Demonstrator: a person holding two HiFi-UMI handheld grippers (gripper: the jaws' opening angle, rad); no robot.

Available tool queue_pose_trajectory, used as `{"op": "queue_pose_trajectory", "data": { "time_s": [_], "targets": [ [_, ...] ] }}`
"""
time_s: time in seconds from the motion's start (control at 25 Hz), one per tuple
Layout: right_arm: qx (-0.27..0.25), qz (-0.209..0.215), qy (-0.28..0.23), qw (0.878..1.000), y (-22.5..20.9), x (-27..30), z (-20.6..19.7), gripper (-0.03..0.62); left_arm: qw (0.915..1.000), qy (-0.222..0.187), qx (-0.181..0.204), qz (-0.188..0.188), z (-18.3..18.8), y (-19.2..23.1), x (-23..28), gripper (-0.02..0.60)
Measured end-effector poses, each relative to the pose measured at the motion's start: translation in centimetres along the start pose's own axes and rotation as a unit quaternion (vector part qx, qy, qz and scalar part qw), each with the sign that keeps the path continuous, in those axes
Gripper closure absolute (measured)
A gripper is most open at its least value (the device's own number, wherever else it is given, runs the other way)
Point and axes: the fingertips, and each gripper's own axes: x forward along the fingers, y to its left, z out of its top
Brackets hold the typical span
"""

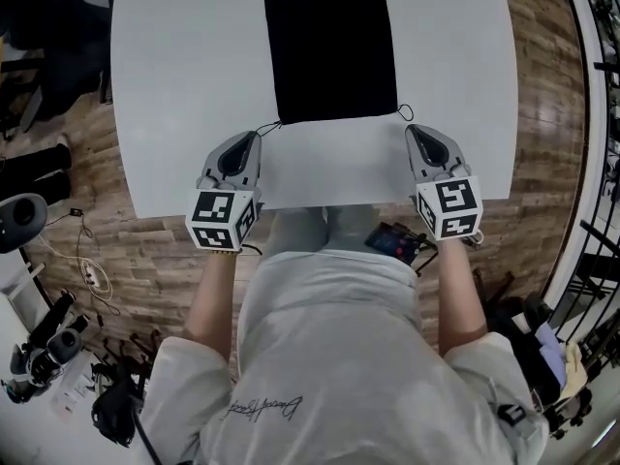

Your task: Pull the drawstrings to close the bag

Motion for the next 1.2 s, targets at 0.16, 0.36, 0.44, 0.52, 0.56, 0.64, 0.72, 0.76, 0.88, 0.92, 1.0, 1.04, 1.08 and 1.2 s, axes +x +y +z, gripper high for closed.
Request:
{"op": "queue_pose_trajectory", "data": {
  "time_s": [0.16, 0.36, 0.44, 0.52, 0.56, 0.64, 0.72, 0.76, 0.88, 0.92, 1.0, 1.04, 1.08, 1.2],
  "targets": [
    [-0.007, -0.018, 0.013, 1.000, -1.8, 0.9, -0.8, 0.572, 1.0000, 0.006, -0.001, 0.002, -0.7, 0.5, 0.2, 0.571],
    [-0.043, -0.045, 0.035, 0.997, -3.7, 1.7, -1.4, 0.572, 0.9999, 0.012, -0.002, 0.003, -1.3, 0.6, 0.4, 0.571],
    [-0.053, -0.055, 0.043, 0.996, -4.2, 2.3, -1.9, 0.572, 0.9999, 0.013, -0.003, 0.002, -1.4, 0.7, 0.5, 0.571],
    [-0.059, -0.063, 0.051, 0.995, -4.6, 2.8, -2.3, 0.572, 0.9999, 0.015, -0.003, -0.001, -1.6, 0.8, 0.6, 0.571],
    [-0.061, -0.064, 0.055, 0.995, -4.6, 3.0, -2.4, 0.572, 0.9999, 0.017, -0.002, -0.002, -1.7, 0.8, 0.6, 0.571],
    [-0.063, -0.060, 0.058, 0.995, -4.5, 3.3, -2.5, 0.571, 0.9998, 0.021, 0.001, -0.002, -1.9, 0.9, 0.7, 0.571],
    [-0.067, -0.056, 0.060, 0.994, -4.4, 3.5, -2.7, 0.571, 0.9996, 0.026, 0.005, 0.001, -2.2, 1.0, 0.8, 0.571],
    [-0.070, -0.054, 0.061, 0.994, -4.3, 3.6, -2.9, 0.571, 0.9995, 0.030, 0.008, 0.003, -2.4, 1.1, 0.9, 0.569],
    [-0.076, -0.049, 0.066, 0.994, -4.5, 3.8, -3.2, 0.569, 0.9987, 0.045, 0.025, 0.003, -3.2, 0.9, 1.3, 0.520],
    [-0.077, -0.047, 0.067, 0.994, -4.5, 4.0, -3.3, 0.569, 0.9983, 0.049, 0.031, 0.002, -3.4, 0.9, 1.5, 0.502],
    [-0.083, -0.044, 0.069, 0.993, -4.4, 4.2, -3.4, 0.563, 0.9975, 0.058, 0.040, 0.002, -3.9, 0.9, 1.8, 0.472],
    [-0.087, -0.043, 0.070, 0.993, -4.4, 4.4, -3.4, 0.559, 0.9973, 0.061, 0.042, 0.002, -4.0, 0.9, 2.0, 0.456],
    [-0.091, -0.042, 0.072, 0.992, -4.4, 4.5, -3.5, 0.553, 0.9971, 0.064, 0.043, 0.003, -4.1, 1.0, 2.1, 0.446],
    [-0.110, -0.038, 0.075, 0.990, -4.3, 4.8, -3.5, 0.526, 0.9969, 0.067, 0.042, 0.003, -4.3, 1.1, 2.6, 0.437]
  ]
}}
